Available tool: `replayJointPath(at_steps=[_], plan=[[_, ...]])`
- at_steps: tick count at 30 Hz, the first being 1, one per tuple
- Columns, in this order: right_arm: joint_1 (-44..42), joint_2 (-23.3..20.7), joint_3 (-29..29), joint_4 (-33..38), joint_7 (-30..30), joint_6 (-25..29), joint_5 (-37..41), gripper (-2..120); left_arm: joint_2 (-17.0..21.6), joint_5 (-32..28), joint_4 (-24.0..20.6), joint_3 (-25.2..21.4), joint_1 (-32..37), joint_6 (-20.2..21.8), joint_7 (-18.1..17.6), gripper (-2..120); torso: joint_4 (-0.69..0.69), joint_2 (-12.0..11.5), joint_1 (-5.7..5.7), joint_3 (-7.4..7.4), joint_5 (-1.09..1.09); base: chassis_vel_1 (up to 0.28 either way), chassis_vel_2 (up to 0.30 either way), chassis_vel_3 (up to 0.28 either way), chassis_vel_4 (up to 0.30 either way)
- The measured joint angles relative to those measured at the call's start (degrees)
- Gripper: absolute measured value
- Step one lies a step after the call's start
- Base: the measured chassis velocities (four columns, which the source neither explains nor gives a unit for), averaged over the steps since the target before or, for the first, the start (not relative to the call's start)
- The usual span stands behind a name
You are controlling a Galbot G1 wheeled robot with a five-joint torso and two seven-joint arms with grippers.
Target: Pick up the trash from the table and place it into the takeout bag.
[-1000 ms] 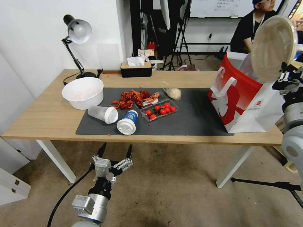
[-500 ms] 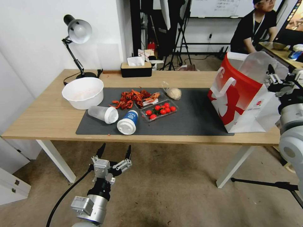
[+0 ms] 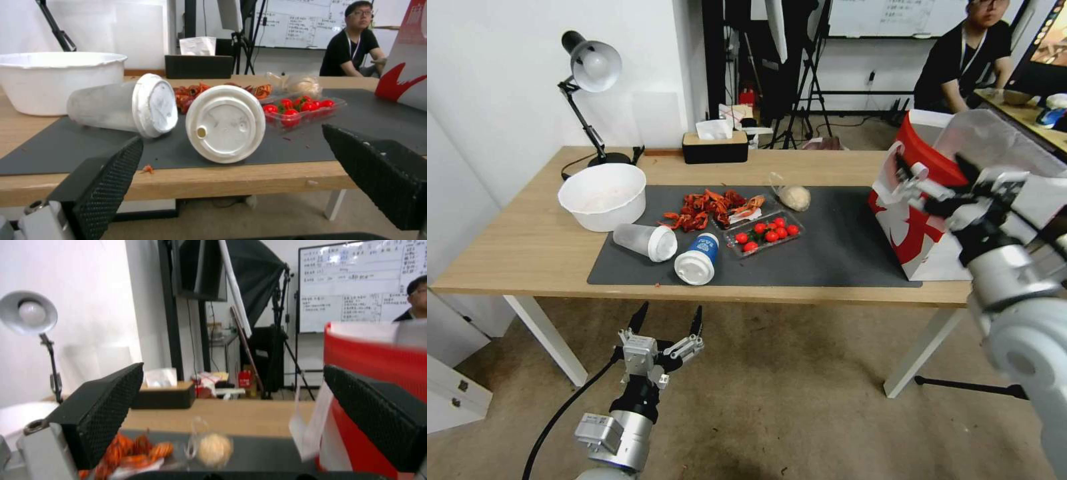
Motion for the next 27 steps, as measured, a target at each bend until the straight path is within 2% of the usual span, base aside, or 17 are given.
replayJointPath(at_steps=[2, 3, 6, 7, 10, 11, 14, 19, 27], plan=[[-4.85, 2.41, 0.01, 0.12, -2.06, 3.53, -4.31, 100, 0.23, -0.34, 0.21, -0.16, -0.02, -0.24, 0.0, 100, 0.03, 0.0, 0.0, 0.0, -0.03, 0.0, 0.0, 0.0, 0.0], [-4.85, 2.41, 0.01, 0.12, -2.06, 3.53, -4.31, 100, 0.23, -0.34, 0.21, -0.16, -0.02, -0.24, 0.0, 100, 0.03, 0.0, 0.0, 0.0, -0.03, 0.0, 0.0, 0.0, 0.0], [-11.59, 6.4, -0.01, -0.78, -4.96, 9.71, -9.59, 100, 0.44, -0.58, 0.54, -0.16, -0.12, -0.49, 0.02, 100, 0.01, 0.0, 0.0, 0.0, -0.01, 0.0, 0.0, 0.0, 0.0], [-11.59, 6.4, -0.01, -0.78, -4.96, 9.71, -9.59, 100, 0.44, -0.58, 0.54, -0.16, -0.12, -0.49, 0.02, 100, 0.01, 0.0, 0.0, 0.0, -0.01, 0.0, 0.0, 0.0, 0.0], [-19.47, 10.62, -0.31, -2.68, -8.19, 17.05, -13.22, 100, 0.57, -0.8, 0.81, -0.06, -0.37, -0.54, 0.04, 100, 0.0, 0.01, 0.0, -0.01, -0.03, 0.0, 0.0, 0.0, 0.0], [-19.47, 10.62, -0.31, -2.68, -8.19, 17.05, -13.22, 100, 0.57, -0.8, 0.81, -0.06, -0.37, -0.54, 0.04, 100, 0.0, 0.01, 0.0, -0.01, -0.03, 0.0, 0.0, 0.0, 0.0], [-24.61, 13.51, -0.67, -5.31, -10.26, 22.63, -15.93, 100, 0.75, -0.94, 1.01, 0.04, -0.54, -0.56, 0.08, 100, 0.01, 0.0, 0.0, 0.0, -0.02, 0.0, 0.0, 0.0, 0.0], [-28.33, 16.38, -1.53, -8.94, -11.68, 27.83, -18.45, 100, 0.95, -1.01, 1.01, 0.12, -0.53, -0.58, 0.11, 100, 0.01, 0.01, 0.0, 0.0, -0.02, 0.0, 0.0, 0.0, 0.0], [-30.27, 18.82, -2.57, -12.25, -12.4, 30.84, -20.19, 100, 1.07, -1.09, 1.04, 0.1, -0.29, -0.9, 0.13, 100, 0.01, 0.01, 0.0, 0.0, -0.02, 0.0, 0.0, 0.0, 0.0]])
